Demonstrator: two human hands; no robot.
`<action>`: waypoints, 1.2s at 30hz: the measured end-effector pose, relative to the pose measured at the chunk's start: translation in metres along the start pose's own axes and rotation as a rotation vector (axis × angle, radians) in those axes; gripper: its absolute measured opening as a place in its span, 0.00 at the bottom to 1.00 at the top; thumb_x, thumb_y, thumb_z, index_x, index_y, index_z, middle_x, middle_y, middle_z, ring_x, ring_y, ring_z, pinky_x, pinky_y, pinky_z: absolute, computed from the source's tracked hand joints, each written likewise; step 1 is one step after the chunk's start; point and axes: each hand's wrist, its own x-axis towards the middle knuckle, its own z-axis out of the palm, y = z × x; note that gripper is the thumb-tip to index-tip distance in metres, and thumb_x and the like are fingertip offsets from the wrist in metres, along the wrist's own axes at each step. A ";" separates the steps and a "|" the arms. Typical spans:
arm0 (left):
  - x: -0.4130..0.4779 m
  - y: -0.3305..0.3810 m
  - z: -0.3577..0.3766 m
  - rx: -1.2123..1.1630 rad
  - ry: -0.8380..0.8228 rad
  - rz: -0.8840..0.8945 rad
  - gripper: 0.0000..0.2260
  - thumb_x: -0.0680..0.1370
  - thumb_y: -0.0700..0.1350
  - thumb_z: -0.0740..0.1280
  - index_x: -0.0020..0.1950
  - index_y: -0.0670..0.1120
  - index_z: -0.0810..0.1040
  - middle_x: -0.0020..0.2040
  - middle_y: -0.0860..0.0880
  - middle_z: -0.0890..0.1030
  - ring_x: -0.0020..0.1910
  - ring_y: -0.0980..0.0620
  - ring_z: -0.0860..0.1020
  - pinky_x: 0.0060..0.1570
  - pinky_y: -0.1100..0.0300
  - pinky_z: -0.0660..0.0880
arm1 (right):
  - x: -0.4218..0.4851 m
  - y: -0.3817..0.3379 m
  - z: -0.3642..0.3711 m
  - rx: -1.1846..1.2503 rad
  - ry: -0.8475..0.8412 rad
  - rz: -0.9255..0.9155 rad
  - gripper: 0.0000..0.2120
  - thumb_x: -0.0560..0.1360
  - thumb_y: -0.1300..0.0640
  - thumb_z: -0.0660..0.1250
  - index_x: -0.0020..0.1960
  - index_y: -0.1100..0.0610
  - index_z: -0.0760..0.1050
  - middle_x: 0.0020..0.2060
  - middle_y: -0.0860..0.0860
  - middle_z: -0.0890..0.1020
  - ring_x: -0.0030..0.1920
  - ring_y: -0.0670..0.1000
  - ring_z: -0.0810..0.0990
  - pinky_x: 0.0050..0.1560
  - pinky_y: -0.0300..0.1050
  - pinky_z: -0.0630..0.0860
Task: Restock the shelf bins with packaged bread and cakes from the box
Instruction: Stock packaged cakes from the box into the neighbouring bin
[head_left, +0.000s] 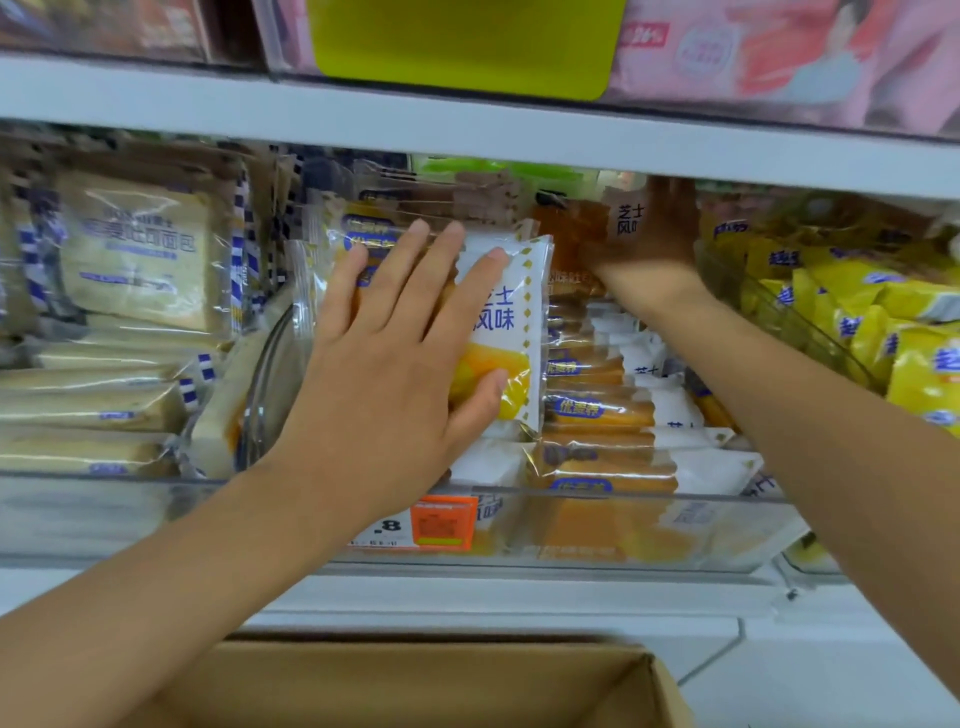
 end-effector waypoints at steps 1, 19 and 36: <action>0.000 0.000 0.000 0.001 0.000 0.000 0.29 0.80 0.59 0.52 0.79 0.48 0.58 0.79 0.43 0.61 0.78 0.43 0.58 0.75 0.40 0.52 | -0.003 0.002 -0.001 -0.067 -0.037 -0.070 0.47 0.71 0.40 0.71 0.80 0.50 0.48 0.79 0.56 0.45 0.79 0.58 0.41 0.78 0.52 0.45; 0.000 0.000 0.001 -0.009 -0.007 -0.004 0.30 0.80 0.60 0.51 0.79 0.48 0.58 0.79 0.44 0.60 0.79 0.44 0.56 0.76 0.42 0.50 | 0.019 0.018 0.010 -0.350 -0.278 -0.332 0.57 0.59 0.24 0.68 0.79 0.43 0.46 0.79 0.53 0.50 0.79 0.57 0.44 0.77 0.60 0.46; -0.001 -0.001 0.005 0.010 0.047 0.003 0.29 0.81 0.60 0.52 0.79 0.47 0.59 0.78 0.43 0.62 0.78 0.43 0.58 0.76 0.42 0.51 | 0.004 0.016 0.014 -0.484 -0.214 -0.568 0.44 0.71 0.30 0.49 0.79 0.56 0.55 0.74 0.63 0.61 0.76 0.67 0.55 0.76 0.60 0.48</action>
